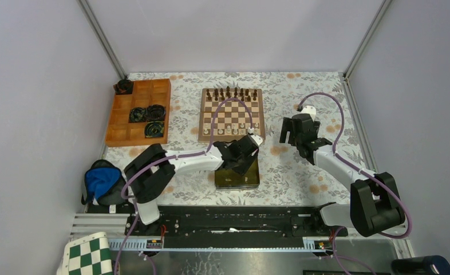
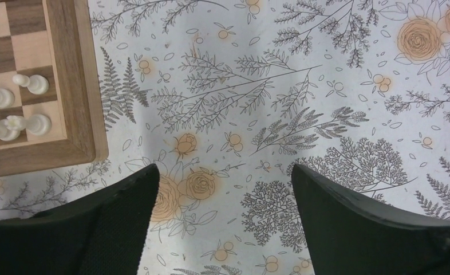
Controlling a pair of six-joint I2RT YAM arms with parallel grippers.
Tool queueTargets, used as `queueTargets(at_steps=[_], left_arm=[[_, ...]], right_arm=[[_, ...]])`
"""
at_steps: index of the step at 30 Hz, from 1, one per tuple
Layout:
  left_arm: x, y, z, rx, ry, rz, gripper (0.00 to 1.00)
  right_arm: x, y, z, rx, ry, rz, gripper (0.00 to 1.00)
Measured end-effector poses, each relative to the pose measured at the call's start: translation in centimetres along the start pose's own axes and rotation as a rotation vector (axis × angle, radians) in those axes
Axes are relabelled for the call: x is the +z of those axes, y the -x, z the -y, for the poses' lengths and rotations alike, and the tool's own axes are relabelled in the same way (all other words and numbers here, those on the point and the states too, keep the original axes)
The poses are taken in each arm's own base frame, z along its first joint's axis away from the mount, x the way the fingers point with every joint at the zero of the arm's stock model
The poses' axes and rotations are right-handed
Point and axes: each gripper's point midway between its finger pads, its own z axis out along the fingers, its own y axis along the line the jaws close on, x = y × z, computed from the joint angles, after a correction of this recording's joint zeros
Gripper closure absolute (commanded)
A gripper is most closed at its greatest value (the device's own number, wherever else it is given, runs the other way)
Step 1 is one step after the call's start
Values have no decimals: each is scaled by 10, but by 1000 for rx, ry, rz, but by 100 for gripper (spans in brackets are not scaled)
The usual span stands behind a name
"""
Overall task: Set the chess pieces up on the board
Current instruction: Pick up the chess piece from the storage box.
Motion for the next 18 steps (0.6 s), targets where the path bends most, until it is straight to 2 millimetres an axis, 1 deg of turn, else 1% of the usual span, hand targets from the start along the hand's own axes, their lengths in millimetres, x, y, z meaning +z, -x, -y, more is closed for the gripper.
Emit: queueTargets(at_steps=[3,7,10,18], left_arm=[[6,0,0,4,7,-6,47],[8,3,-1,4,10,-2,47],[8,8,-5,-5,17,11,47],[10,14,-17,-32,34,23,49]], right_arm=[[0,3,0,0,2,10,0],[1,4,0,2,1,14,0],[1,4,0,2,0,15,0],[1,4,1,2,-5,17,1]])
